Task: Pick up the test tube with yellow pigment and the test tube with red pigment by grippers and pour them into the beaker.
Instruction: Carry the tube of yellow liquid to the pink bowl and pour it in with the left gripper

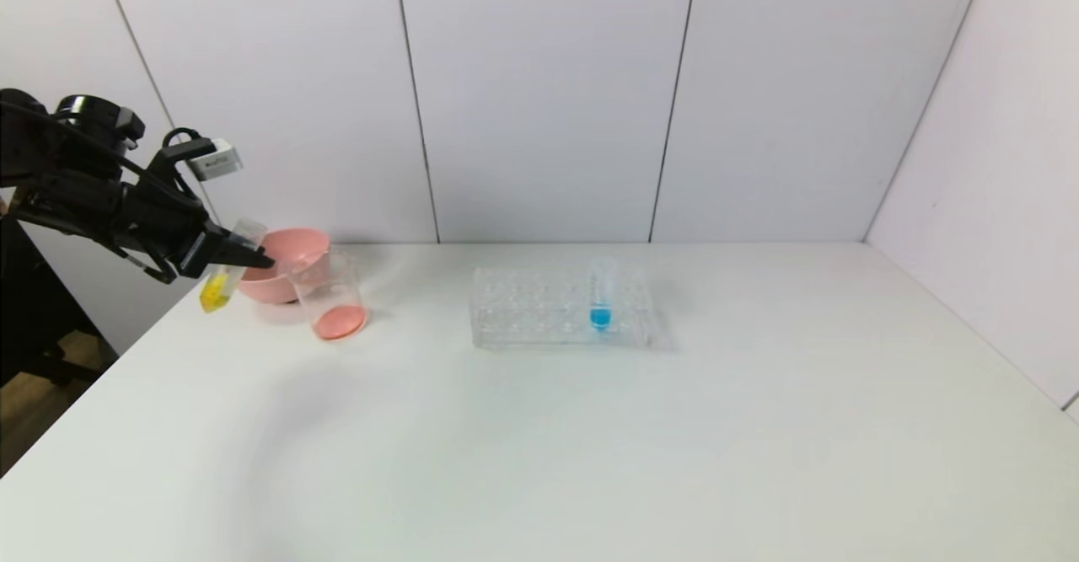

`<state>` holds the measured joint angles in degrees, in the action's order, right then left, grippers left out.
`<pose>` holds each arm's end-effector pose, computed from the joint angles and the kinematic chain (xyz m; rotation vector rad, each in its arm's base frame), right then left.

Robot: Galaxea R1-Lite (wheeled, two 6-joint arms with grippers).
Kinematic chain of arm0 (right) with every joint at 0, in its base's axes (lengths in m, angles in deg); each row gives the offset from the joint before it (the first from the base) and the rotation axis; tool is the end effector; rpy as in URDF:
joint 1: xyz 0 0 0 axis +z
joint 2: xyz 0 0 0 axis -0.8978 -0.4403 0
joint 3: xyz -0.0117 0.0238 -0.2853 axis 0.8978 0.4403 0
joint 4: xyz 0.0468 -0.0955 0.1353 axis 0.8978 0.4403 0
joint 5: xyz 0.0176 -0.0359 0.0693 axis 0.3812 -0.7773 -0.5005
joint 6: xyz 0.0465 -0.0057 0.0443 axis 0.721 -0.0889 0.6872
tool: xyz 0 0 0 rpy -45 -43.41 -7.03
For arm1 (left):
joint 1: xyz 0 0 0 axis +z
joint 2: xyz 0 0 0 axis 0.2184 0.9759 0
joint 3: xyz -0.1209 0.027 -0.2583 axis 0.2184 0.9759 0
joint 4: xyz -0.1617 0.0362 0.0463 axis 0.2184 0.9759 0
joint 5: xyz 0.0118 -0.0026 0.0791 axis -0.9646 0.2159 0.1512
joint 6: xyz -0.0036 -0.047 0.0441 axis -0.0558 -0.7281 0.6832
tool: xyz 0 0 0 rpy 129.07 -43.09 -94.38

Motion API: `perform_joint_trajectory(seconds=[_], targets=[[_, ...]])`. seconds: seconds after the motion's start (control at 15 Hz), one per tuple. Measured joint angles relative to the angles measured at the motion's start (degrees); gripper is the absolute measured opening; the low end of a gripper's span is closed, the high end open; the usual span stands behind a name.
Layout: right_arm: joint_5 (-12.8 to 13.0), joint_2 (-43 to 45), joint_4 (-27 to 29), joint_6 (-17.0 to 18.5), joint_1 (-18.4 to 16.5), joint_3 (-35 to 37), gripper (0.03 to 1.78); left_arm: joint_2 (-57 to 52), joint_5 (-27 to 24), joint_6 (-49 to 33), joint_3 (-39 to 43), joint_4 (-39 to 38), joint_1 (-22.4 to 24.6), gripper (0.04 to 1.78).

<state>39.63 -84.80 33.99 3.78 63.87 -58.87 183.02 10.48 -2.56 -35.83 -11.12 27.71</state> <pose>0.0127 -0.0025 0.0759 0.0913 -0.0026 -0.0379 0.3748 0.0620 0.1942 0.3719 0.6534 -0.6591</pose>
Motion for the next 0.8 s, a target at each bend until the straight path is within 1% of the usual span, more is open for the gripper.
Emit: perform_joint_trajectory(seconds=[0.07,0.2,0.53,0.8], targets=[[0.0,0.0,0.0,0.0,0.0,0.0,1.71,0.7,1.6,1.1,-2.3,2.5,-0.7,0.48],[0.0,0.0,0.0,0.0,0.0,0.0,1.71,1.6,6.0,3.4,-4.4,3.7,-2.2,0.48],[0.0,0.0,0.0,0.0,0.0,0.0,1.71,2.3,14.8,6.8,-5.8,2.3,-5.3,0.48],[0.0,0.0,0.0,0.0,0.0,0.0,1.71,2.5,19.0,7.7,-5.9,1.9,-8.1,0.48]])
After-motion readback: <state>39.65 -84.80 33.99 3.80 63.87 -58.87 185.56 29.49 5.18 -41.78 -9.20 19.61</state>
